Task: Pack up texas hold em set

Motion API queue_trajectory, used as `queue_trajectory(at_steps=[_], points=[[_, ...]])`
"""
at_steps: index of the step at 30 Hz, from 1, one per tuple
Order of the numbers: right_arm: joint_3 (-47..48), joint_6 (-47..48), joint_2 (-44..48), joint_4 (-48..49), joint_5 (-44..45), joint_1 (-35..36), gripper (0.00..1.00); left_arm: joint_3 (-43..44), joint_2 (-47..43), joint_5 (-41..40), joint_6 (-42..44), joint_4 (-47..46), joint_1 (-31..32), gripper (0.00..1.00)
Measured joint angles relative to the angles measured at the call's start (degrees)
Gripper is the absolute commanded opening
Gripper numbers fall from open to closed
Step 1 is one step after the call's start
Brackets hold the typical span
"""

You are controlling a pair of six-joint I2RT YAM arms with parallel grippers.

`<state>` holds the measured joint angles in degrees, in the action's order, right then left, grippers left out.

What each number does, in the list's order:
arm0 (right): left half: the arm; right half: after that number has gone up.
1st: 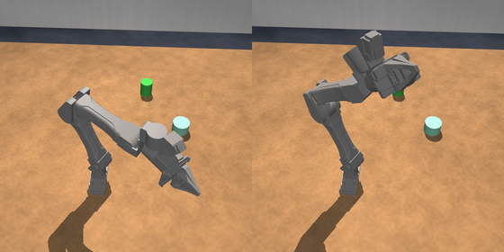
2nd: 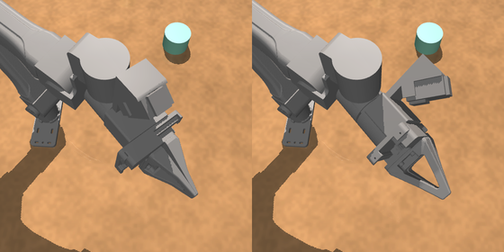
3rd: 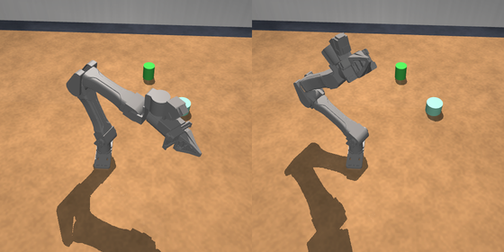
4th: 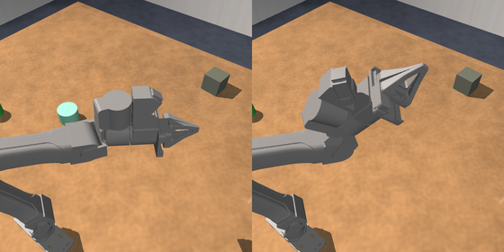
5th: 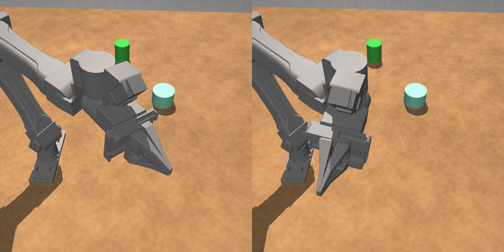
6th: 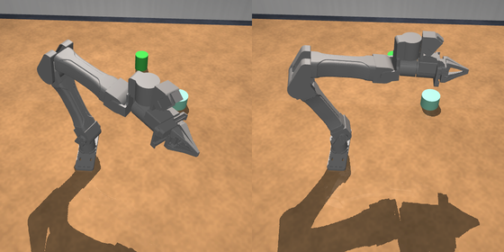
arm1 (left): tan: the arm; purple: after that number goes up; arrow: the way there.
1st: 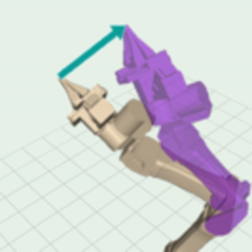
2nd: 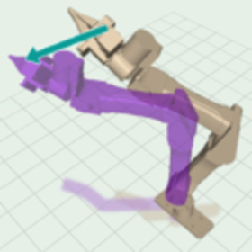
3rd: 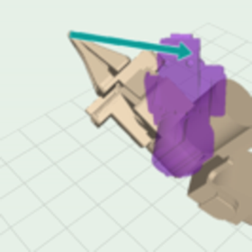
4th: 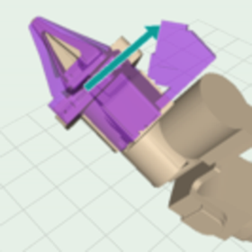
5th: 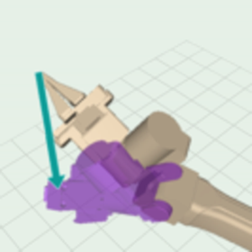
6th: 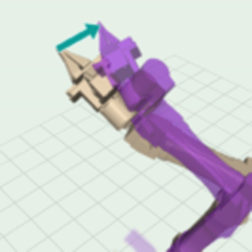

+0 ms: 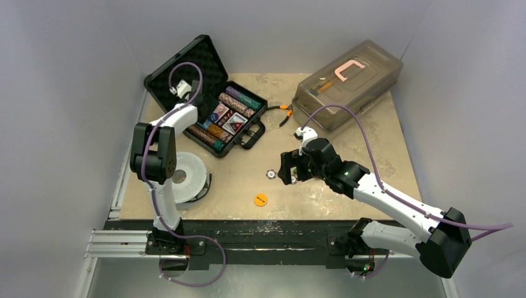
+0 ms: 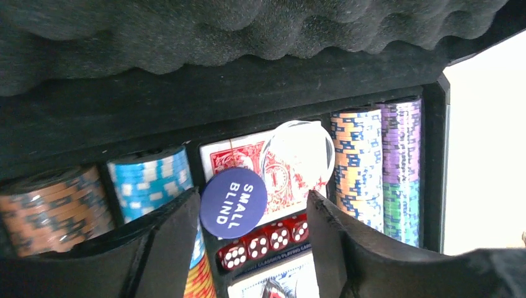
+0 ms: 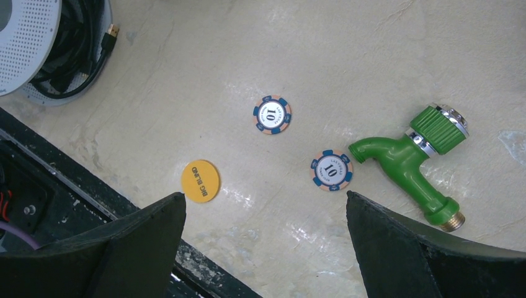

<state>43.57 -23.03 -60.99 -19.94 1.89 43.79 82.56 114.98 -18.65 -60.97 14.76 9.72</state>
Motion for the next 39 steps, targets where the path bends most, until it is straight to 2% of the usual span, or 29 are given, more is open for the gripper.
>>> queue_trajectory(at_steps=[11, 13, 15, 16, 21, 26, 31, 39], points=[[0.1, 0.1, -1.5, -0.9, 0.1, 0.0, 0.99, -0.5, -11.2, 2.7, 9.8, 9.3, -0.3, 0.81], [0.7, 0.1, -3.7, -2.0, 0.2, 0.0, 0.99, -3.1, -15.0, 5.4, 11.2, 9.5, -0.3, 0.82], [1.5, 0.1, -6.7, -2.6, 0.1, 0.0, 0.99, -7.0, -19.8, 10.0, 12.1, 9.3, -0.3, 0.92], [1.6, -0.1, -8.0, -2.6, 0.1, 0.2, 0.99, -8.8, -22.1, 12.8, 12.4, 9.0, -0.4, 0.94], [1.8, -2.4, -13.2, -1.4, 0.1, 5.5, 0.99, -21.4, -32.3, 31.6, 12.9, 5.0, -0.4, 0.94], [4.4, -6.0, -22.5, 1.4, 2.0, 14.1, 0.97, -34.7, -40.7, 42.8, 14.2, 5.1, -0.3, 0.93], [9.2, -8.2, -31.4, 1.1, 6.1, 20.1, 0.86, -37.7, -51.4, 45.8, 20.1, 14.6, -0.3, 0.91], [14.1, -10.1, -37.9, -0.1, 10.6, 22.3, 0.73, -37.5, -60.9, 46.4, 27.3, 24.7, -0.3, 0.90]])
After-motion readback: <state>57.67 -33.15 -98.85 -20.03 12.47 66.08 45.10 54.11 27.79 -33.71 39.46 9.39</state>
